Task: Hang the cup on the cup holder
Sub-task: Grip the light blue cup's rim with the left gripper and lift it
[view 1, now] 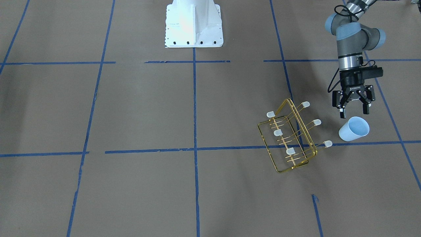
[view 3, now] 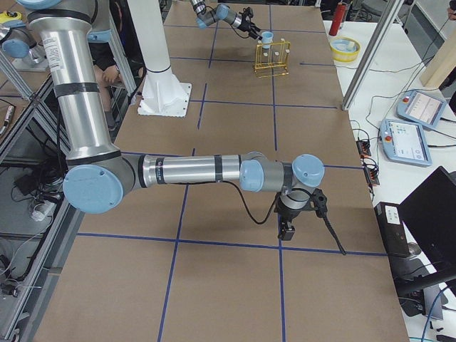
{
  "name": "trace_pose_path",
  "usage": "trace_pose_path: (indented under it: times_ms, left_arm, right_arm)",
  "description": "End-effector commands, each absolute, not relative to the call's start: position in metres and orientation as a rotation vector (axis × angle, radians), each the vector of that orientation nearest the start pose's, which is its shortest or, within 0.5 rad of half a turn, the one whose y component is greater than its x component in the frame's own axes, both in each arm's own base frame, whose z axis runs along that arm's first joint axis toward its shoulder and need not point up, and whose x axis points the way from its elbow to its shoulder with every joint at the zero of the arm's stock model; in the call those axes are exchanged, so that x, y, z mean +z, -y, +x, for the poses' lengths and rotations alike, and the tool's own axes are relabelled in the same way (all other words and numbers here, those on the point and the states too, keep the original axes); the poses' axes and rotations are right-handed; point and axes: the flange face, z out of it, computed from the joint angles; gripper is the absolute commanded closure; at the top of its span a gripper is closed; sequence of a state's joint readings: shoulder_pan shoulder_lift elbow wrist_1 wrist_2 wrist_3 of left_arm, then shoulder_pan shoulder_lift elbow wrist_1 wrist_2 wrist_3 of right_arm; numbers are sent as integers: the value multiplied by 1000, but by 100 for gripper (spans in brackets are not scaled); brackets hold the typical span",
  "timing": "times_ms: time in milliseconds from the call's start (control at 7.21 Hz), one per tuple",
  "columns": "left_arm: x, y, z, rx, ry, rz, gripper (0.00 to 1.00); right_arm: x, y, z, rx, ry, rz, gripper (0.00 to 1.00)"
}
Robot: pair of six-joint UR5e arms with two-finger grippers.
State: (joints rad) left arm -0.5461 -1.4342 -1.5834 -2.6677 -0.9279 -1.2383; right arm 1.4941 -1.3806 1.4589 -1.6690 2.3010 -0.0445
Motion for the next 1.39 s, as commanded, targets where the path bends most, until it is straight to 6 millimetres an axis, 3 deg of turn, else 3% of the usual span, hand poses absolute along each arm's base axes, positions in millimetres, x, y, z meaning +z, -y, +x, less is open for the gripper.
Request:
trace_pose_path:
  times_ms: [0,1248]
  left_arm:
    - [599,419,300,-509,-595,949,0]
    - [615,461,323,-531,-579,928,4]
  right_arm:
    - [625,573,23,-108,730,-31,0]
    - [625,573,23,-108,730,-31,0]
